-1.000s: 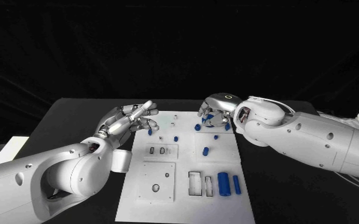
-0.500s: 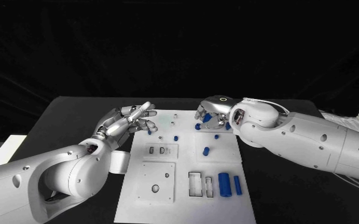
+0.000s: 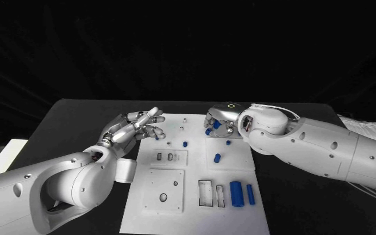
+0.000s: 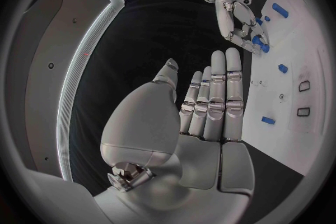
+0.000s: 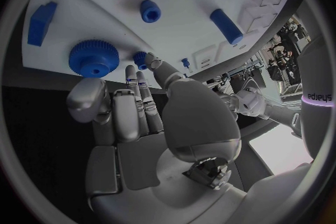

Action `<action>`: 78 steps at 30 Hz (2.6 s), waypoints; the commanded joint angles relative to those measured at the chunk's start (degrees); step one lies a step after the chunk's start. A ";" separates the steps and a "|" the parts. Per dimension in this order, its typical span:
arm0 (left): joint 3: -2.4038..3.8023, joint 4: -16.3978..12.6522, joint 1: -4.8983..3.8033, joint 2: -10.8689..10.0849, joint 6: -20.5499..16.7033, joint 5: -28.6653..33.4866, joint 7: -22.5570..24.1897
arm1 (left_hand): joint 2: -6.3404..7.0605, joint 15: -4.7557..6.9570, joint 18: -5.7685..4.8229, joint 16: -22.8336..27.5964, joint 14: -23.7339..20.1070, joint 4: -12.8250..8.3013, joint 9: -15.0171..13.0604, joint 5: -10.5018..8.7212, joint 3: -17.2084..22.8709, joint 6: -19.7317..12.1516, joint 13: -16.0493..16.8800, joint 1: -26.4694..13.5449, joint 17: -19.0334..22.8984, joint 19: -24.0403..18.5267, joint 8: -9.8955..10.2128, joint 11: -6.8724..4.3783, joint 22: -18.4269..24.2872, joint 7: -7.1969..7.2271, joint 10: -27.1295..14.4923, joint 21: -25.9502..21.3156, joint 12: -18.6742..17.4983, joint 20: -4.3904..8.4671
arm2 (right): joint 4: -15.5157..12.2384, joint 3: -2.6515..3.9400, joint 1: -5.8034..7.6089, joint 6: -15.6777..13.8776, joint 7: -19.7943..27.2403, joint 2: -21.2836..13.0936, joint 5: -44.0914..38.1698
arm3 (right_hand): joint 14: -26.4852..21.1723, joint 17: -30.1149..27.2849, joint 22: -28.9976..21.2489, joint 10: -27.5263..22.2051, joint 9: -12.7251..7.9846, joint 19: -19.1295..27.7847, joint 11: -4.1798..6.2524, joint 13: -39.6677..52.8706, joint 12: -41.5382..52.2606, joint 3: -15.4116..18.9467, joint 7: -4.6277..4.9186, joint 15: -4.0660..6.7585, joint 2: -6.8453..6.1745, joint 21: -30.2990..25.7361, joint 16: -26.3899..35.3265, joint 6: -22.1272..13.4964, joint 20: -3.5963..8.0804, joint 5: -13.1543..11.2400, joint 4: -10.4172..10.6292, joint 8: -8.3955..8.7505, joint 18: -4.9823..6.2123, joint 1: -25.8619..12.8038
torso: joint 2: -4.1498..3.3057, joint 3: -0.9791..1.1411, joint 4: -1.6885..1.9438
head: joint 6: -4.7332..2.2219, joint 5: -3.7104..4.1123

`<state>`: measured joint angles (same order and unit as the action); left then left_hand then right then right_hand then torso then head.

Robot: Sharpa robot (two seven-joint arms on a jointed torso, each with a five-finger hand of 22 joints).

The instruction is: Assemble the parts on the task board

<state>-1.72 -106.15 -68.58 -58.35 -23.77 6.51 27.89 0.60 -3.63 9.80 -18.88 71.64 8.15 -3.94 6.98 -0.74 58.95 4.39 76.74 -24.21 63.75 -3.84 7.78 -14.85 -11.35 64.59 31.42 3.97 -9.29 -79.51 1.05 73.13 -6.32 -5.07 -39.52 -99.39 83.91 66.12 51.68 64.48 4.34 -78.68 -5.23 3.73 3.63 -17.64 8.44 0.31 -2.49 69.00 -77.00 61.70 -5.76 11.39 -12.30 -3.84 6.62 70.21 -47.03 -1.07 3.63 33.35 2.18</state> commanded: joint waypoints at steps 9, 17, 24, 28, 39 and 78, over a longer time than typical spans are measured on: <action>0.08 -0.42 -0.13 -0.16 0.65 0.33 -0.15 | -0.33 -0.06 0.43 -0.30 -0.49 -0.10 0.06 -0.29 -0.35 -0.45 -0.03 0.06 -0.34 -0.61 0.22 0.10 -0.18 -0.32 -0.55 0.35 -0.30 -0.02 | 0.73 -0.03 -0.29 2.51 -0.55 0.66 -1.54 | 2.33 0.23 0.46 1.45 0.30 0.21 0.49 0.06 0.36 -1.93 -0.51 -0.01 1.13 0.32 -0.29 1.80 0.14 -1.16 1.12 -0.26 0.16 0.70 | -0.61 -0.04 0.07 | 0.06 -0.01; 0.08 -0.34 -0.14 -0.14 0.76 0.33 -0.48 | -0.37 -0.09 0.44 -0.32 -0.54 -0.14 0.07 -0.28 -0.34 -0.58 -0.04 0.08 -0.49 -0.70 0.23 0.14 -0.24 -0.37 -0.68 0.44 -0.31 -0.05 | 0.53 -0.04 -0.38 0.14 -0.16 0.73 -2.58 | 2.41 0.58 1.91 4.46 0.83 -0.24 1.26 0.25 0.64 -4.75 -1.09 0.60 2.38 1.36 -0.71 4.10 0.76 -3.15 2.50 -0.82 -0.06 0.89 | -0.83 -0.03 0.09 | 0.04 -0.04; 0.09 -0.25 -0.14 -0.14 0.85 0.33 -0.80 | -0.58 -0.14 0.46 -0.35 -0.68 -0.36 0.06 -0.25 -0.20 -0.78 -0.04 0.32 -0.87 -0.91 0.19 0.20 -0.40 -0.42 -0.90 0.69 -0.28 -0.11 | -0.35 -0.03 -0.47 -4.54 -0.12 0.44 -3.12 | 2.40 0.52 3.27 5.78 1.14 -0.66 1.60 0.32 0.56 -5.67 -1.42 0.87 2.33 2.23 -0.77 5.00 1.11 -3.49 3.74 -0.99 -0.29 0.35 | -0.97 -0.04 0.19 | -0.17 -0.04; 0.09 -0.19 -0.14 -0.12 0.89 0.33 -0.98 | -0.76 -0.15 0.48 -0.38 -0.78 -0.61 0.05 -0.22 -0.02 -0.91 -0.04 0.63 -1.17 -1.07 0.17 0.23 -0.54 -0.46 -1.05 0.89 -0.27 -0.15 | -1.48 0.10 -0.51 -7.24 -0.54 0.07 -2.97 | 2.39 0.48 3.43 6.28 1.29 -0.67 1.75 0.32 0.40 -6.07 -1.59 0.99 2.19 2.37 -0.79 5.29 1.27 -3.60 4.65 -0.98 -0.32 -0.14 | -1.04 -0.09 0.24 | -0.30 -0.05; 0.09 -0.04 -0.14 -0.12 1.12 0.34 -1.32 | -0.95 -0.20 0.50 -0.34 -1.03 -1.05 0.04 -0.23 0.27 -1.15 -0.05 1.09 -1.61 -1.40 0.17 0.30 -0.74 -0.54 -1.32 1.18 -0.27 -0.22 | -0.53 0.76 0.02 -10.68 -3.33 1.38 -2.81 | 2.39 0.46 4.16 6.62 1.42 -0.86 1.84 0.28 0.17 -6.53 -1.71 1.09 1.90 2.82 -0.84 5.36 1.39 -3.73 5.93 -0.80 -0.46 -0.76 | -1.28 -0.31 0.44 | -0.95 -0.30; 0.16 -0.46 -0.71 -0.17 1.32 0.34 -1.48 | -1.00 -0.27 0.49 -0.22 -1.31 -1.27 0.04 -0.23 0.40 -1.29 -0.07 1.26 -1.83 -1.67 0.17 0.36 -0.83 -0.60 -1.51 1.30 -0.28 -0.28 | 5.79 0.82 0.57 -11.93 -4.84 9.29 -4.00 | 2.41 0.57 4.59 6.34 1.47 -0.95 1.78 0.19 -0.05 -7.14 -1.63 1.07 1.39 3.11 -0.94 5.14 1.35 -4.17 6.43 -0.51 -0.56 -0.58 | -2.99 -0.90 1.45 | -1.99 -0.80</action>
<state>-1.60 -106.43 -69.20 -58.59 -23.70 6.85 26.17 -0.15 -3.78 9.80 -18.88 70.66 7.20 -3.96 6.98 -0.25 57.92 4.37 77.50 -25.99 62.53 -3.86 8.07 -15.58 -11.95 63.47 32.39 3.97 -9.71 -73.81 1.91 73.78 -18.77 -9.52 -30.37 -102.50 84.12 66.65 56.20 70.76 4.89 -79.40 -3.51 3.96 3.93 -24.75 7.25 0.94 -1.23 71.89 -77.56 66.20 -4.61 7.09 -6.14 -4.20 6.63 69.21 -49.95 -1.96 5.09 31.34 1.51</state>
